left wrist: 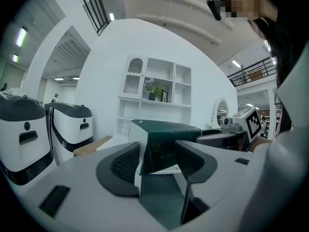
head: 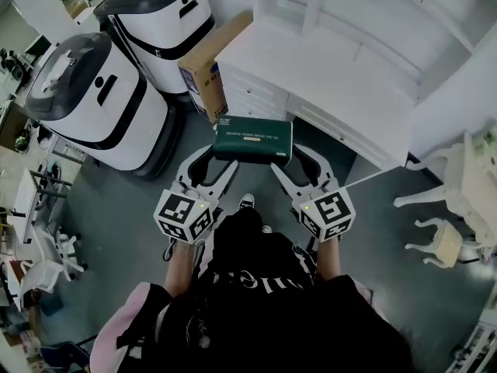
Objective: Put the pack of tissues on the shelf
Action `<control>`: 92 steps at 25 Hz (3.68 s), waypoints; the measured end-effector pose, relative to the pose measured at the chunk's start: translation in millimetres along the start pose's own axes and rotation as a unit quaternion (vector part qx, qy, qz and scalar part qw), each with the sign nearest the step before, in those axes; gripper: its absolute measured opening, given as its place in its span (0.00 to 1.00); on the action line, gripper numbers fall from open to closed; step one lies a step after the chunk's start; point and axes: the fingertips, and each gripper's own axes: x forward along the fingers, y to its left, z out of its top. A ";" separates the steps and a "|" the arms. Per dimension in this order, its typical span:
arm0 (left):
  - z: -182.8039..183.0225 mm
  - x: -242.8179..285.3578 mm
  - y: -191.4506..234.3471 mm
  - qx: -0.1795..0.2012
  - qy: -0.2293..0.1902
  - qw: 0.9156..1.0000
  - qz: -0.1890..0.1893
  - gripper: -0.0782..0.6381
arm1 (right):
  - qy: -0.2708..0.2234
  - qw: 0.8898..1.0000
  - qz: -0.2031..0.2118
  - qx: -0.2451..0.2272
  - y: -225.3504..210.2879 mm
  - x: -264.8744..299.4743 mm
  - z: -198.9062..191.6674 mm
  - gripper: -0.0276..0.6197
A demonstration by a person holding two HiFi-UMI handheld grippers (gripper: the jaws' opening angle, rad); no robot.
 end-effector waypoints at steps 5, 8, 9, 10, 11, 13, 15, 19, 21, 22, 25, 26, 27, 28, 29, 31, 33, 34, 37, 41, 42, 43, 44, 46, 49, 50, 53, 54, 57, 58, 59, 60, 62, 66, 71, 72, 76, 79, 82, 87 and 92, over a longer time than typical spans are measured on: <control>-4.7 -6.0 8.9 -0.002 0.008 1.000 0.020 0.44 | -0.001 1.000 0.022 0.003 4.6 12.2 -1.8 0.42; -6.7 -6.1 15.5 -0.005 0.009 1.000 0.028 0.44 | -0.001 1.000 0.031 0.006 4.3 20.4 -2.6 0.42; -6.7 -5.3 19.2 -0.005 0.008 1.000 0.029 0.44 | 0.000 0.999 0.032 0.005 3.7 24.3 -2.5 0.42; -6.5 -4.5 23.7 -0.005 0.008 0.999 0.031 0.44 | 0.001 0.999 0.033 0.005 3.5 29.1 -2.0 0.42; -6.1 -3.8 28.9 -0.006 0.009 0.999 0.032 0.44 | 0.001 0.999 0.034 0.004 3.6 34.5 -1.2 0.42; -5.2 -1.4 40.2 -0.007 0.008 0.999 0.034 0.44 | 0.004 0.999 0.036 0.003 2.9 46.0 0.9 0.42; -5.4 4.4 51.5 -0.010 0.007 0.999 0.032 0.44 | 0.008 0.999 0.034 0.001 -0.6 58.3 2.4 0.42; -6.6 19.4 83.2 -0.024 0.006 0.999 0.025 0.44 | 0.014 0.999 0.028 0.004 -9.1 92.1 4.2 0.42; -5.9 28.1 103.2 -0.027 0.004 0.999 0.025 0.44 | 0.017 1.000 0.024 0.003 -13.3 113.7 5.2 0.42; -5.7 33.1 113.6 -0.026 0.005 0.999 0.024 0.44 | 0.019 1.000 0.022 0.002 -16.0 124.9 5.8 0.42; -2.0 49.6 150.4 -0.023 0.010 1.000 0.016 0.44 | 0.026 1.000 0.015 0.004 -25.4 162.9 10.7 0.42; 1.3 55.0 164.6 -0.023 0.010 1.000 0.012 0.44 | 0.027 1.000 0.011 0.007 -28.1 176.7 13.1 0.42; 5.2 60.4 179.0 -0.021 0.009 1.000 0.008 0.44 | 0.028 1.000 0.007 0.009 -30.8 190.3 15.6 0.42; 9.6 66.0 193.3 -0.019 0.008 1.000 0.005 0.44 | 0.029 1.000 0.002 0.010 -33.6 203.7 18.4 0.42; 14.4 71.7 207.2 -0.017 0.006 1.000 0.001 0.44 | 0.030 0.999 -0.004 0.011 -36.7 216.9 21.5 0.42; 23.9 82.7 234.1 -0.014 0.003 1.000 -0.009 0.44 | 0.031 0.999 -0.014 0.013 -42.6 243.3 28.7 0.42; 32.3 92.3 261.8 -0.008 0.002 1.000 -0.018 0.44 | 0.030 0.999 -0.021 0.019 -47.2 271.1 37.1 0.42; 35.8 96.1 275.1 -0.005 0.002 1.000 -0.022 0.44 | 0.029 0.999 -0.024 0.021 -48.6 284.5 41.1 0.42; 44.0 102.6 300.5 0.001 -0.003 0.999 -0.032 0.44 | 0.027 0.999 -0.033 0.020 -50.1 310.0 49.6 0.42; 53.1 106.5 317.7 0.008 -0.010 0.999 -0.047 0.44 | 0.022 0.998 -0.049 0.019 -49.8 325.8 56.3 0.42; 55.0 107.5 323.8 0.010 -0.012 0.999 -0.051 0.44 | 0.022 0.998 -0.053 0.019 -49.4 331.3 57.7 0.42; 56.3 109.1 330.9 0.011 -0.013 0.998 -0.055 0.44 | 0.022 0.998 -0.056 0.018 -49.3 337.8 59.1 0.42; 56.9 111.5 338.5 0.010 -0.013 0.998 -0.058 0.44 | 0.023 0.998 -0.060 0.018 -49.7 345.2 60.2 0.42; 56.6 117.3 351.6 0.004 -0.013 0.998 -0.065 0.44 | 0.029 0.997 -0.066 0.016 -52.1 358.4 61.1 0.42; 56.3 125.2 358.9 -0.005 -0.015 0.997 -0.074 0.44 | 0.039 0.996 -0.075 0.017 -57.3 366.1 60.6 0.42; 56.3 128.0 359.3 -0.007 -0.015 0.997 -0.077 0.44 | 0.042 0.996 -0.078 0.018 -59.6 366.5 60.3 0.42; 54.7 139.5 359.1 -0.011 -0.014 0.996 -0.088 0.44 | 0.049 0.995 -0.089 0.021 -68.8 366.7 58.7 0.42; 53.6 143.7 359.2 -0.013 -0.012 0.996 -0.091 0.44 | 0.051 0.994 -0.092 0.021 -72.1 367.1 57.9 0.42; 50.3 154.6 360.2 -0.018 -0.005 0.995 -0.096 0.44 | 0.058 0.993 -0.097 0.025 -81.6 369.7 54.2 0.42; 49.3 158.5 361.3 -0.019 -0.004 0.995 -0.097 0.44 | 0.060 0.993 -0.097 0.026 -85.3 371.6 52.9 0.42; 48.7 163.0 363.1 -0.020 -0.003 0.995 -0.097 0.44 | 0.061 0.993 -0.097 0.027 -89.5 374.3 51.7 0.42; 48.5 168.1 365.7 -0.020 -0.002 0.995 -0.097 0.44 | 0.062 0.993 -0.096 0.028 -94.1 377.8 50.9 0.42; 49.1 179.1 371.8 -0.021 -0.002 0.995 -0.094 0.44 | 0.060 0.993 -0.093 0.030 -104.3 386.1 50.0 0.42; 49.8 208.5 384.1 -0.021 0.001 0.996 -0.086 0.44 | 0.055 0.994 -0.087 0.038 -132.2 404.3 47.4 0.42; 56.7 261.3 399.2 -0.019 0.007 0.996 -0.088 0.44 | 0.055 0.994 -0.083 0.038 -182.8 428.2 51.8 0.42; 60.2 273.2 400.1 -0.018 0.006 0.996 -0.089 0.44 | 0.055 0.994 -0.084 0.038 -194.8 430.8 54.1 0.42; 74.7 321.8 397.5 -0.015 0.003 0.996 -0.092 0.44 | 0.051 0.994 -0.088 0.038 -243.7 435.8 63.6 0.42; 79.6 355.4 392.0 -0.021 0.005 0.995 -0.097 0.44 | 0.046 0.994 -0.092 0.042 -277.5 435.0 68.1 0.42; 83.4 385.8 388.2 -0.021 0.013 0.994 -0.103 0.44 | 0.040 0.993 -0.096 0.048 -307.1 435.0 70.3 0.42; 90.3 427.5 379.4 -0.016 0.022 0.994 -0.108 0.44 | 0.027 0.993 -0.107 0.053 -347.3 431.3 73.9 0.42; 94.4 460.3 369.4 -0.001 0.032 0.992 -0.118 0.44 | 0.019 0.992 -0.112 0.051 -381.0 426.8 78.2 0.42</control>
